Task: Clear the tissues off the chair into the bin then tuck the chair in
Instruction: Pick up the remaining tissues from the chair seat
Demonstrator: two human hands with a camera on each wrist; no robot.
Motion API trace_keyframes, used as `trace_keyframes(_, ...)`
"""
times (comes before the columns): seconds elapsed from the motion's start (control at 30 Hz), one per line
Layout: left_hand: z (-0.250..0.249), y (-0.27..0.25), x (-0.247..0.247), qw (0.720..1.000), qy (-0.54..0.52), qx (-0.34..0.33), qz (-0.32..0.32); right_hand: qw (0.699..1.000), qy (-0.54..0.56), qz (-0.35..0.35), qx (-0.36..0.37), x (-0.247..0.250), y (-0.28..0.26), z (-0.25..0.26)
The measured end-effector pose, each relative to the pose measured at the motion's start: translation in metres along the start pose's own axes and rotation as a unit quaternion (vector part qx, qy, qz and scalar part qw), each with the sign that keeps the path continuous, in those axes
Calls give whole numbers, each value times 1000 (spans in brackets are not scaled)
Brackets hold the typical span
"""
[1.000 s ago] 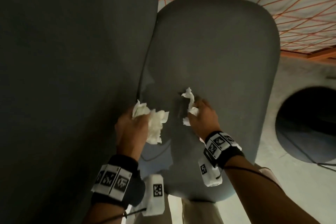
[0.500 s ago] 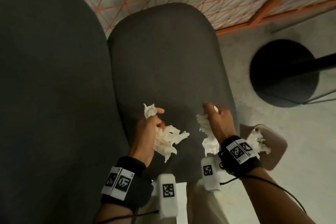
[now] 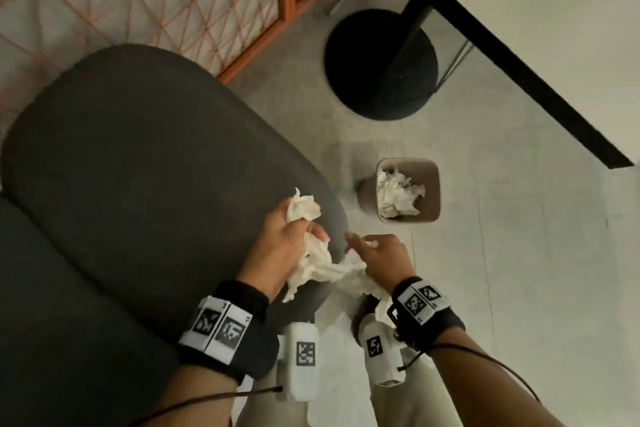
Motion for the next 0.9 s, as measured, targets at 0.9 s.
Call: trace_keyframes(0.9, 102, 254, -293, 869, 469, -95, 126, 943, 278, -183, -6, 136, 210, -214)
Point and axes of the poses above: each hand's wrist, its own y-axis towards the middle knuckle, its own x-axis out of the back of the hand, z = x × y, the point moved 3 cm from there along y, towards the middle knuckle, and after that the axes turned 3 degrees about z, right-handed, at the moved point
